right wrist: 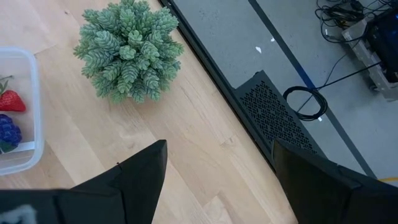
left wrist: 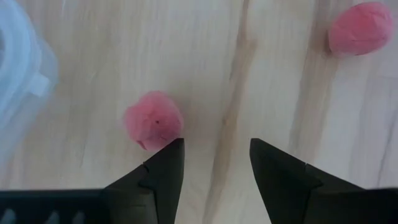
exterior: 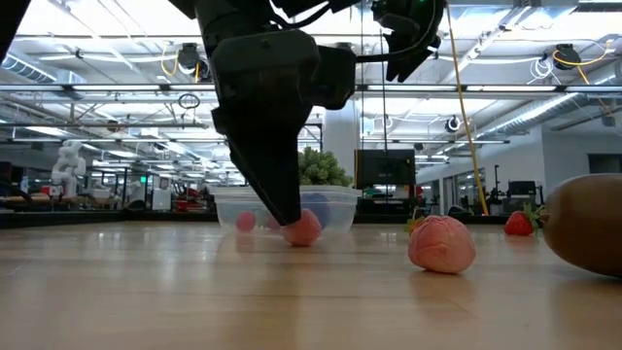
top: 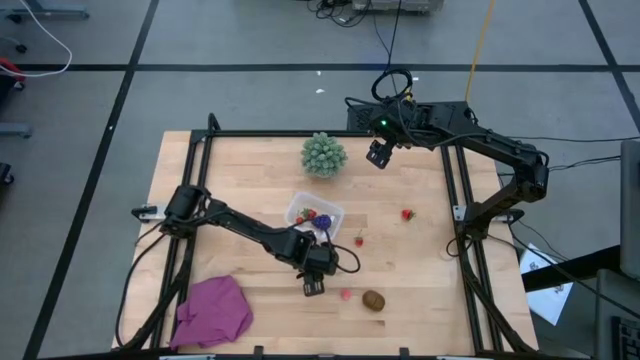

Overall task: Pick and placing Produce into tupperware
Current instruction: Put the left apricot into the transparent bin

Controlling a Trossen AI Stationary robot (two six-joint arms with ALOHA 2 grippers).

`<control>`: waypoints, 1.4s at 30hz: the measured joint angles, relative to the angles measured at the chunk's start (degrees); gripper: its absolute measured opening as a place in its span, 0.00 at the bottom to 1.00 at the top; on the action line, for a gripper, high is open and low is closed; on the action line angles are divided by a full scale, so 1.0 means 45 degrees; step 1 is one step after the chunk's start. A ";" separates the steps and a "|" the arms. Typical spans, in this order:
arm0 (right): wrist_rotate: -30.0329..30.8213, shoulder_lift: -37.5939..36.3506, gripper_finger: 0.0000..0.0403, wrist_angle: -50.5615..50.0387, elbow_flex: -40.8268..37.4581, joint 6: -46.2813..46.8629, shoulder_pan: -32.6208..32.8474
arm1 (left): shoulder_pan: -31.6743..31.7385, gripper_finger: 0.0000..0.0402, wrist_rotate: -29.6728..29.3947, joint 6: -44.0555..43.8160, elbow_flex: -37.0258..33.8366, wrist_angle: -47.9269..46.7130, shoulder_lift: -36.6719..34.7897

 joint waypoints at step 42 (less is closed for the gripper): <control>-0.0962 0.0000 0.70 -0.0010 0.0000 0.0233 0.0000 | -0.0043 0.62 -0.0996 -0.0203 0.0037 -0.0150 -0.0934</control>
